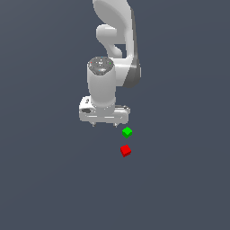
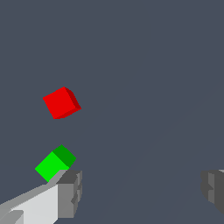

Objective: Stack the red cube on top of the green cube.

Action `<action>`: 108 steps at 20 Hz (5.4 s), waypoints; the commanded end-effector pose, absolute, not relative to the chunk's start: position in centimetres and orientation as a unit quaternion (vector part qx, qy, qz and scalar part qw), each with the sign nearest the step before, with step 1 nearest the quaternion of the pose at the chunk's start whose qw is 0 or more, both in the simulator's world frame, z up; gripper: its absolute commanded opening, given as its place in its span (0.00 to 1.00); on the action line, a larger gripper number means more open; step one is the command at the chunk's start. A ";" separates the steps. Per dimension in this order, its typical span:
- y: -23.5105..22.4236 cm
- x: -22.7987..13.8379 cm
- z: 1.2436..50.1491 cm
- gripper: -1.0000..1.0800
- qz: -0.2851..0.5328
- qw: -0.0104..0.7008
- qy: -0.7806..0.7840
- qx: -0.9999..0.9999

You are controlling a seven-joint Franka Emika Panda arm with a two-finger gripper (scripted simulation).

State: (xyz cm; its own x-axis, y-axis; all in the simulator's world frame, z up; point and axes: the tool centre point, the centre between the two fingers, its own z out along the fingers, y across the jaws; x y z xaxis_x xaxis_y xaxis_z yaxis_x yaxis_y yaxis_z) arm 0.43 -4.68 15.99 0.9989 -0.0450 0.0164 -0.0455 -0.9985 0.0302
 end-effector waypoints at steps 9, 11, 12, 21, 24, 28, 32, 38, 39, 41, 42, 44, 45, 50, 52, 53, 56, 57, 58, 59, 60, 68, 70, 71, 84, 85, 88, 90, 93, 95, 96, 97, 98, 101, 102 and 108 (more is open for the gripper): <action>-3.7 1.5 14.9 0.96 0.007 0.013 0.006 1.000; -3.2 2.0 14.3 0.96 0.007 0.012 0.022 1.000; -2.8 2.4 13.9 0.96 0.006 0.011 0.031 0.999; 1.9 5.8 9.6 0.96 0.003 0.003 0.147 0.989; 3.4 6.5 8.5 0.96 0.002 0.002 0.179 0.984; 4.7 7.1 7.4 0.96 0.001 0.000 0.207 0.978; 5.3 7.3 7.0 0.96 0.000 0.000 0.220 0.976; 5.3 7.2 6.4 0.96 0.000 0.000 0.218 0.976; 5.3 7.2 6.1 0.96 0.000 0.000 0.218 0.976; 5.3 7.2 5.2 0.96 0.000 0.000 0.219 0.976; 5.3 7.1 4.6 0.96 0.000 0.000 0.219 0.976; 5.4 7.1 3.5 0.96 0.000 0.000 0.220 0.976; 5.4 7.1 3.0 0.96 0.000 0.000 0.220 0.975; 5.4 7.2 1.9 0.96 0.000 0.000 0.221 0.975; 5.4 7.2 2.0 0.96 0.000 0.000 0.221 0.975; 5.4 7.2 2.0 0.00 0.000 0.000 0.221 0.975; 5.4 7.2 2.0 0.00 0.000 0.000 0.221 0.975; 5.4 7.2 2.0 0.00 0.000 0.000 0.221 0.975; 5.4 7.2 2.0 0.00 0.000 0.000 0.221 0.975; 5.4 7.2 2.0 0.00 0.000 0.000 0.221 0.975; 5.4 7.2 2.0 0.00 0.000 0.000 0.221 0.975; 5.4 7.2 2.7 0.00 0.000 0.000 0.221 0.975; 5.4 7.2 3.5 0.00 0.000 0.000 0.221 0.975; 5.4 7.1 4.0 0.00 0.000 0.000 0.221 0.975; 5.4 7.1 11.6 0.00 0.000 0.000 0.221 0.975; 5.4 7.1 11.8 0.00 0.000 0.000 0.221 0.975; 5.4 7.2 12.0 0.00 0.000 0.000 0.221 0.975; 5.4 7.2 11.9 0.00 0.000 0.000 0.221 0.975; 5.4 7.0 11.8 0.00 0.000 0.000 0.221 0.975; 5.5 6.7 11.6 0.00 0.000 0.000 0.221 0.975; 5.5 6.5 11.5 0.00 0.000 0.000 0.221 0.975; 5.5 6.3 11.4 0.00 0.000 0.000 0.221 0.975; 5.6 6.1 11.3 0.00 0.000 0.000 0.221 0.975; 5.7 5.1 10.8 0.00 0.000 0.000 0.221 0.975; 5.7 4.7 10.6 0.00 0.000 0.000 0.221 0.975; 6.2 1.7 9.0 0.00 0.000 0.000 0.221 0.975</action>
